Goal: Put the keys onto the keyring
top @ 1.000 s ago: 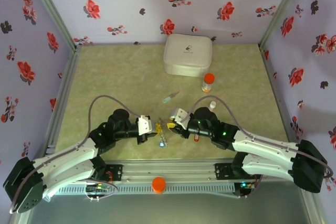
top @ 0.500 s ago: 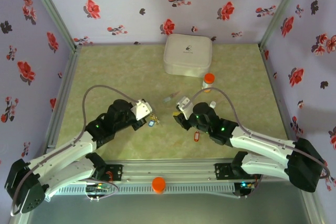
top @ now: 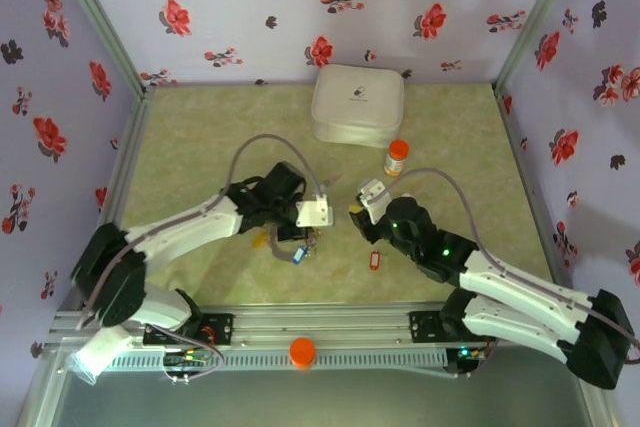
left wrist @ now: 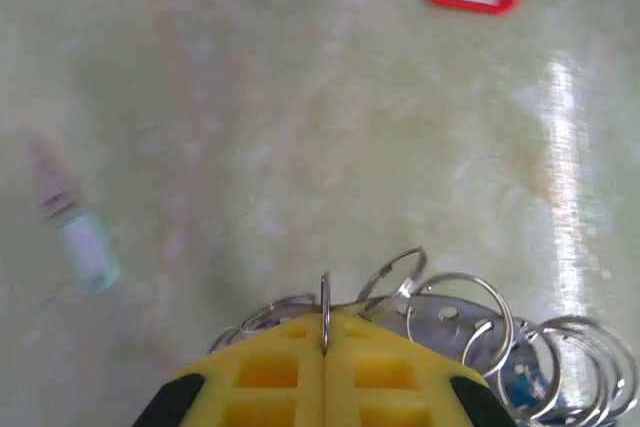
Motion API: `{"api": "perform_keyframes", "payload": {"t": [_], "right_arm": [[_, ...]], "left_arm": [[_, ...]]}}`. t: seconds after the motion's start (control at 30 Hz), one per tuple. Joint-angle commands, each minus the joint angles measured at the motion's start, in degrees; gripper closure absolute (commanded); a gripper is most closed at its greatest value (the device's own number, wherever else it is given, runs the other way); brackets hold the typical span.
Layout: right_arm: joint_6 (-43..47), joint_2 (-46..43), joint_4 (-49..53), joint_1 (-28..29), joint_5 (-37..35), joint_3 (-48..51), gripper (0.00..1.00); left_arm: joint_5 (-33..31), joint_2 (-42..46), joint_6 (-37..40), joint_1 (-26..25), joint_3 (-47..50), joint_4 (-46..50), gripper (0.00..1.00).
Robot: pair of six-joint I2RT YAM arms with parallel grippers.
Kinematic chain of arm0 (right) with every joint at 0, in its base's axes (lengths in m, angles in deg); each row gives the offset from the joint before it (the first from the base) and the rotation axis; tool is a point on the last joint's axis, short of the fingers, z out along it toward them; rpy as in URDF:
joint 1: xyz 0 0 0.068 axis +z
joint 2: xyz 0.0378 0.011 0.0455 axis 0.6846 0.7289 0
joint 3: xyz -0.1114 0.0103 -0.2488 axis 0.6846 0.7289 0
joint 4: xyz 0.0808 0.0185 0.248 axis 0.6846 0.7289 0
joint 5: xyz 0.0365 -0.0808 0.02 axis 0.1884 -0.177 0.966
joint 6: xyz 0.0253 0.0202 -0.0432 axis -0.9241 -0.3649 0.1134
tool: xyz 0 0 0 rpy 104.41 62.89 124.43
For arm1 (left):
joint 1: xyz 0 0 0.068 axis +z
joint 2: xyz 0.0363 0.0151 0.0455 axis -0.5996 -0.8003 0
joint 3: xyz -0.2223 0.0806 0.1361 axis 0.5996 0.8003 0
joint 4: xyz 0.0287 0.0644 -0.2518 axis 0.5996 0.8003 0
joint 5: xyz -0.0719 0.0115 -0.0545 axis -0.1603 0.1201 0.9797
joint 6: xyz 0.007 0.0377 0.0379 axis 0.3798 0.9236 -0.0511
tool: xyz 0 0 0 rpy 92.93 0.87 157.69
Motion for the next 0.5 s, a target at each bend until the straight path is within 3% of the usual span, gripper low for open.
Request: {"api": "perform_keyframes", "payload": {"t": [0.0, 0.07, 0.2, 0.37, 0.47], "right_arm": [[-1.16, -3.60, 7.43, -1.39, -5.80, -0.20, 0.70], [-1.25, -4.93, 8.70, -1.95, -6.21, 0.10, 0.70], [-1.68, -4.78, 9.52, -2.92, -6.20, 0.55, 0.70], [-3.11, -1.81, 8.52, -6.31, -2.60, 0.19, 0.68], [-5.05, 2.94, 5.99, -8.25, 2.79, -0.58, 0.68]], "left_arm": [[5.25, -6.72, 5.69, -2.36, -5.13, 5.86, 0.96], [5.09, -10.98, 6.20, -3.12, -7.89, 7.23, 0.89], [4.66, -14.08, 5.04, -3.33, -8.72, 5.56, 0.50], [14.63, -4.34, -0.95, 4.80, -1.74, -4.07, 0.41], [18.94, 4.96, -14.34, 11.35, 8.14, -25.18, 0.29]]}}
